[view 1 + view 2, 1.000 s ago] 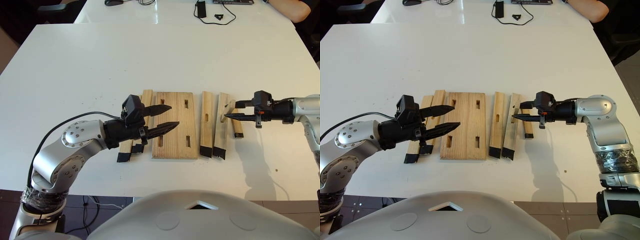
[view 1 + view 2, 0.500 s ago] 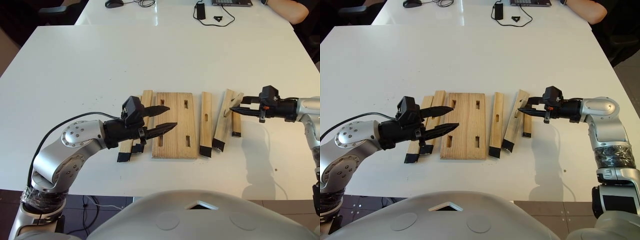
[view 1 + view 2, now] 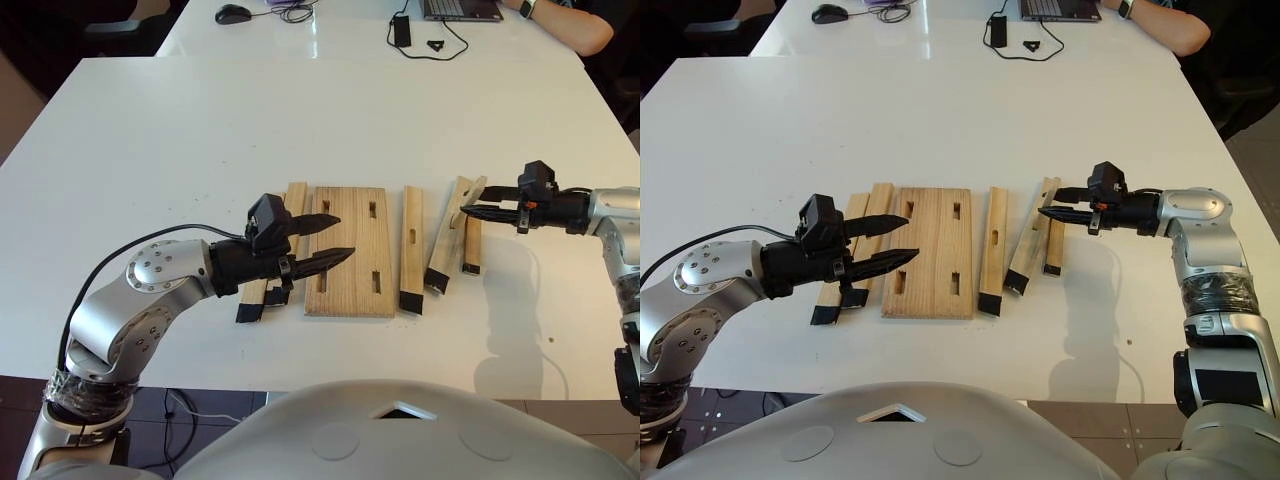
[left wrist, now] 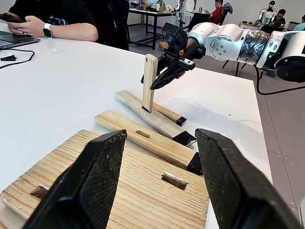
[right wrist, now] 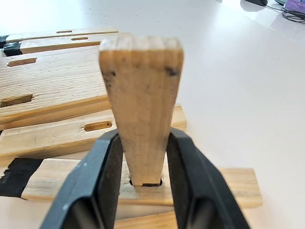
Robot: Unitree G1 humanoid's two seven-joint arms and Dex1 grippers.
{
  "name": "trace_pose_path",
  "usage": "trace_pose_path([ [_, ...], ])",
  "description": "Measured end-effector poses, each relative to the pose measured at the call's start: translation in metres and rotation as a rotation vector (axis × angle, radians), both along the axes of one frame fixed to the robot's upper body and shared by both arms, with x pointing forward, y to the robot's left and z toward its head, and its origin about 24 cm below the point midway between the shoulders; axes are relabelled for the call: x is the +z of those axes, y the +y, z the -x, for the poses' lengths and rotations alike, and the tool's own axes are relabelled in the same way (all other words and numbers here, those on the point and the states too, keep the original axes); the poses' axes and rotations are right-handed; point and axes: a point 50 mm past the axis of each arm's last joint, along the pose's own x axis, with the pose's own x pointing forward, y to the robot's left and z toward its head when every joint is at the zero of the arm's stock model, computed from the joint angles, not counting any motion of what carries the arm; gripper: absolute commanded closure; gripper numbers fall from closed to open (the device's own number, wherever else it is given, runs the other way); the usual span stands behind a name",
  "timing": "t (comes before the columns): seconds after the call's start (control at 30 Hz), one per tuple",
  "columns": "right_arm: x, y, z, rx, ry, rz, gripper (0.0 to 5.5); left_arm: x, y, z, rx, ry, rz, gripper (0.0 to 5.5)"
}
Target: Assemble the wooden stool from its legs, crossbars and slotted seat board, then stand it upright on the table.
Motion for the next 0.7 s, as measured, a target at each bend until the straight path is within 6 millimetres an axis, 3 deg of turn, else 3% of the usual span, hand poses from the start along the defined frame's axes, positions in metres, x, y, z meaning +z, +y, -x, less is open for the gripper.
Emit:
trace_pose_path([
  [0.13, -0.002, -0.002, 0.000, -0.011, 0.006, -0.001, 4.22, 0.000, 0.000, 0.000, 0.001, 0.001, -0.005, 2.82],
  [0.2, -0.002, -0.001, 0.000, -0.017, 0.000, -0.002, 3.80, 0.000, 0.000, -0.001, 0.000, -0.002, -0.006, 2.82],
  [0.3, -0.036, -0.003, 0.020, -0.063, 0.139, 0.062, 3.30, 0.000, 0.000, -0.001, 0.000, -0.002, -0.008, 2.82],
  [0.33, -0.037, 0.003, 0.019, -0.052, 0.130, 0.045, 3.15, 0.000, 0.000, -0.001, 0.002, -0.002, -0.010, 2.82],
  [0.5, -0.029, 0.008, 0.014, -0.062, 0.081, 0.052, 3.06, 0.000, 0.000, -0.002, 0.003, -0.006, -0.012, 2.82],
  [0.7, -0.003, 0.012, 0.007, -0.068, -0.002, 0.000, 3.06, 0.000, 0.000, -0.002, 0.009, -0.007, -0.010, 2.82],
])
